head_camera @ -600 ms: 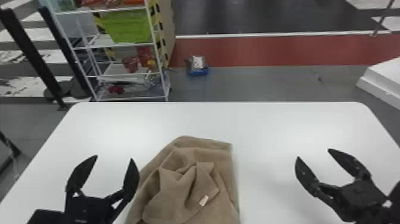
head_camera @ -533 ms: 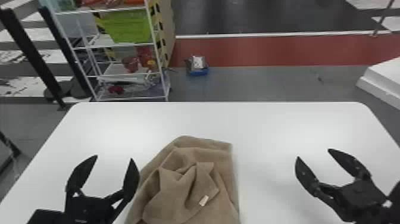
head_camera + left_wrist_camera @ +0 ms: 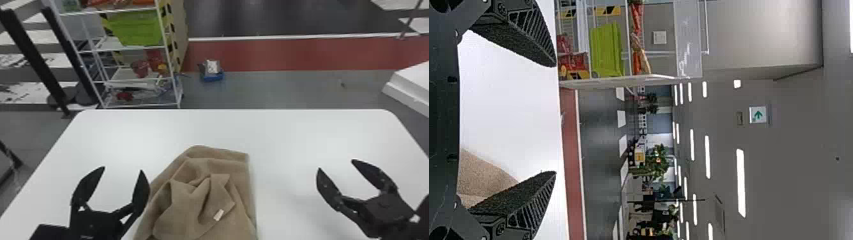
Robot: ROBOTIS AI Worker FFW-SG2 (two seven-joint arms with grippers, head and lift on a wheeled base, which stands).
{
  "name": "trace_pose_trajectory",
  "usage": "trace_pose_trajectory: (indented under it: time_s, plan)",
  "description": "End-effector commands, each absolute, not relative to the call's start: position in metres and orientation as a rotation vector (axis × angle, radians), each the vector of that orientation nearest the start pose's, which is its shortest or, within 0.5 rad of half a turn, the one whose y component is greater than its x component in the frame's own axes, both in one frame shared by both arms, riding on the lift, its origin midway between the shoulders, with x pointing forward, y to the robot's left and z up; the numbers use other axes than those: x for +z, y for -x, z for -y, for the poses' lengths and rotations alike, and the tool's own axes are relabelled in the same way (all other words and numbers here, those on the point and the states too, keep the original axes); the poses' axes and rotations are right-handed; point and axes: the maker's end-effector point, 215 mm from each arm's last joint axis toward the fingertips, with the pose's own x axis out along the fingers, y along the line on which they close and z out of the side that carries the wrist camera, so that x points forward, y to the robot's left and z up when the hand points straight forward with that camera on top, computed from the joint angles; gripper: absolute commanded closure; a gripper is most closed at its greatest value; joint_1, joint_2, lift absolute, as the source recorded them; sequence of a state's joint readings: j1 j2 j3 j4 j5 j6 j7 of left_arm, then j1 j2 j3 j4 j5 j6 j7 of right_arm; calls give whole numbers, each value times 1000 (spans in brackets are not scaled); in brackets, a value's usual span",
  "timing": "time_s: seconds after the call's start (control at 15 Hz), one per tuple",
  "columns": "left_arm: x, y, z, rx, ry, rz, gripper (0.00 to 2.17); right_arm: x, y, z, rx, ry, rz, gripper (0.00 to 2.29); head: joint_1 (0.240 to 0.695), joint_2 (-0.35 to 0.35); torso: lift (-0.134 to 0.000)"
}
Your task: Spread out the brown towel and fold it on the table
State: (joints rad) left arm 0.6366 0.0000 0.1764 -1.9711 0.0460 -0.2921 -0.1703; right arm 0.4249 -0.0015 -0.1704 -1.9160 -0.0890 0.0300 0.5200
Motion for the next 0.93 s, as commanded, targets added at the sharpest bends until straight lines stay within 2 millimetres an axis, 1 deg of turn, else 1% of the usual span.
trace_pose_trajectory:
  time_s: [0.0,0.33,0.47,0.53,0.6,0.67,0.73,0.8,0.87]
  plan:
    - [-345,-389,-287,-18,-67,54,120,-376,-446,215,358,-54,-92,100,695,96,-124]
    - [-343,-389,-284,-23,-65,57,120,-374,-446,212,374,-46,-85,100,695,98,-124]
    - [-345,-386,-273,-56,-63,51,124,-372,-447,213,371,-45,-80,100,695,98,-124]
    - [-348,-381,-264,-86,-56,30,124,-372,-448,216,367,-44,-82,100,695,95,-124]
    - [-356,-376,-256,-120,-47,-8,124,-372,-448,219,361,-44,-82,100,695,89,-124]
    - [-362,-373,-251,-144,-38,-35,130,-370,-450,221,356,-46,-79,100,695,66,-124]
    - [-364,-370,-250,-147,-38,-43,130,-372,-451,222,355,-47,-83,100,695,56,-124]
    - [-362,-367,-248,-161,-40,-36,130,-372,-452,223,353,-49,-81,97,695,46,-124]
    - [-353,-362,-248,-180,-47,-15,134,-374,-453,227,347,-49,-87,97,695,40,-124]
